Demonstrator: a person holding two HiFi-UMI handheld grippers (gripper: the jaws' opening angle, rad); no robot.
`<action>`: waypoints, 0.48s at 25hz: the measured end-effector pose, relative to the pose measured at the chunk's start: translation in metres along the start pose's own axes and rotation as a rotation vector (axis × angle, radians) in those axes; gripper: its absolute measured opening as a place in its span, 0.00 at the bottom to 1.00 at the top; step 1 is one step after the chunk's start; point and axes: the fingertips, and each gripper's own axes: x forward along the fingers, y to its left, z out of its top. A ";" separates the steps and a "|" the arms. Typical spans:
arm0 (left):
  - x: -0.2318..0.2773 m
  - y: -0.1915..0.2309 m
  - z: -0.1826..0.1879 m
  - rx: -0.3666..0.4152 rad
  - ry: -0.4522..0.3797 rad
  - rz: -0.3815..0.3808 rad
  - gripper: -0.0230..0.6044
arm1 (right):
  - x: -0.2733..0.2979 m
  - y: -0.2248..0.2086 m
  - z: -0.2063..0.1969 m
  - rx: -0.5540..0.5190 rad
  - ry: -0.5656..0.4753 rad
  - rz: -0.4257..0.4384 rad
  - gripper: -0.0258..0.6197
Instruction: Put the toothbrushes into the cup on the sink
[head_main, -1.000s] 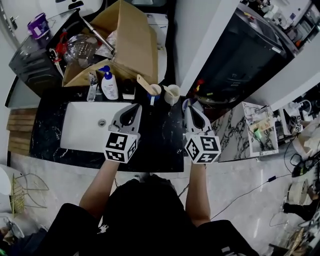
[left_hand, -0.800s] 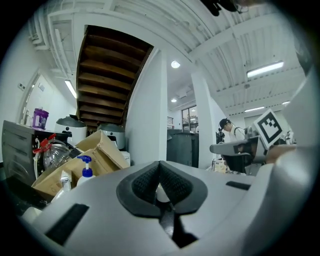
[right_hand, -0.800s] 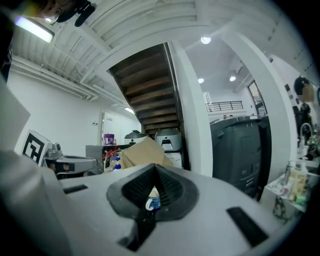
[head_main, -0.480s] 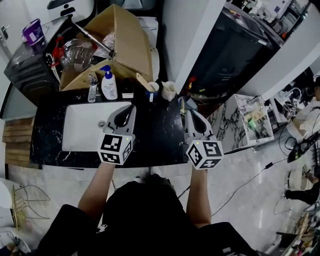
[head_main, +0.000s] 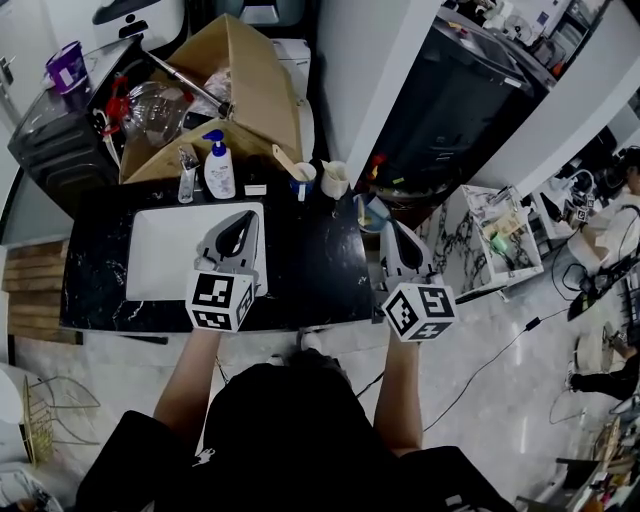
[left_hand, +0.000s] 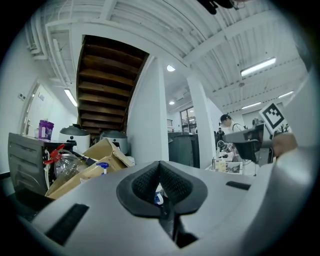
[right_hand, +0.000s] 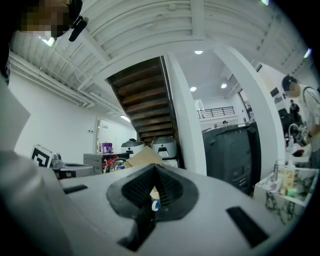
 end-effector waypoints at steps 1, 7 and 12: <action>-0.001 0.001 0.001 0.003 -0.002 0.000 0.04 | 0.000 0.001 0.001 0.000 -0.003 -0.001 0.04; -0.004 0.005 0.001 -0.001 -0.009 -0.003 0.04 | 0.000 0.008 0.002 -0.008 -0.004 0.000 0.04; -0.005 0.007 -0.001 -0.004 -0.009 -0.009 0.04 | 0.001 0.010 -0.001 -0.009 0.005 -0.004 0.04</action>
